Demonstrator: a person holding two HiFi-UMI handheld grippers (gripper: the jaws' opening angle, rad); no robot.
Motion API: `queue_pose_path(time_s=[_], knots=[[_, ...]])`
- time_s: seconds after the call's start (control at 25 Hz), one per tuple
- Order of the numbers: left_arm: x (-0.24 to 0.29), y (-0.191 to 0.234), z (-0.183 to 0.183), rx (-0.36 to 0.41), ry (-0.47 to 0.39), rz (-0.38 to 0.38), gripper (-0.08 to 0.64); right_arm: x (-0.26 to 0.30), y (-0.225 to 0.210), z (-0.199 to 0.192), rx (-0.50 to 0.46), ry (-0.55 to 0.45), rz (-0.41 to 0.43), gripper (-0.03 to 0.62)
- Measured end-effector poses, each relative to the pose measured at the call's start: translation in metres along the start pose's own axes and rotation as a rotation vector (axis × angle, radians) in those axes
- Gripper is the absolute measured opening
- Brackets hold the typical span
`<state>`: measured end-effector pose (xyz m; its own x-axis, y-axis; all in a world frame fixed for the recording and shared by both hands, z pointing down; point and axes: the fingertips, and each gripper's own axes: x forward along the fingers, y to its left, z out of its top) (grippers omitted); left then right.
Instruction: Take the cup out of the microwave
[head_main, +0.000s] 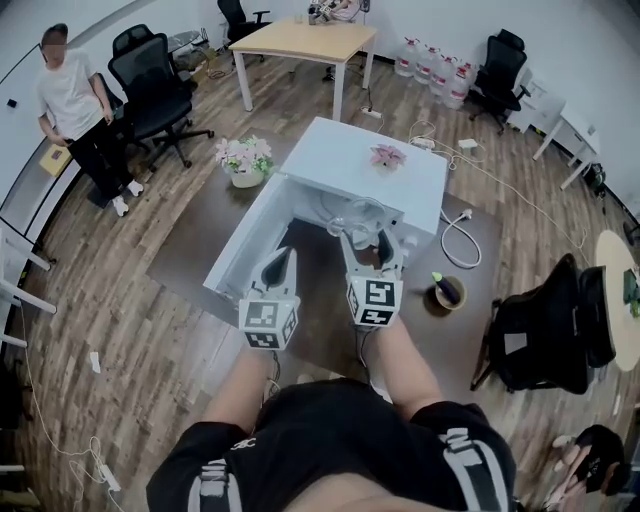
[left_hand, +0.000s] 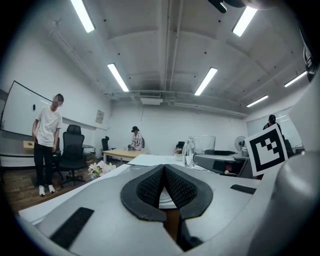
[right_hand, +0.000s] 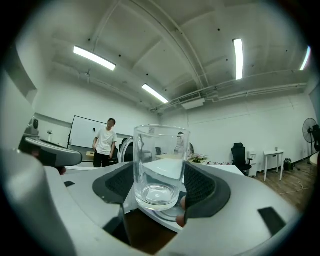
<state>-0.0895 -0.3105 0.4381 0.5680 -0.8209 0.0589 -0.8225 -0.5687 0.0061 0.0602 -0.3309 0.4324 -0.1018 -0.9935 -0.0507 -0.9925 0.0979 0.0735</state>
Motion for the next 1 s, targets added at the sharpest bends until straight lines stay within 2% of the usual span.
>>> queue_pose_path(time_s=[0.36,1.0], knots=[[0.006,-0.024,0.016,0.01,-0.033,-0.044,0.002,-0.019,-0.013,0.014,-0.006,-0.006,-0.024,0.318],[-0.009,-0.023,0.023,0.028,-0.057,-0.057,0.002,-0.025,0.007,0.021,-0.004,-0.029,-0.012,0.318]])
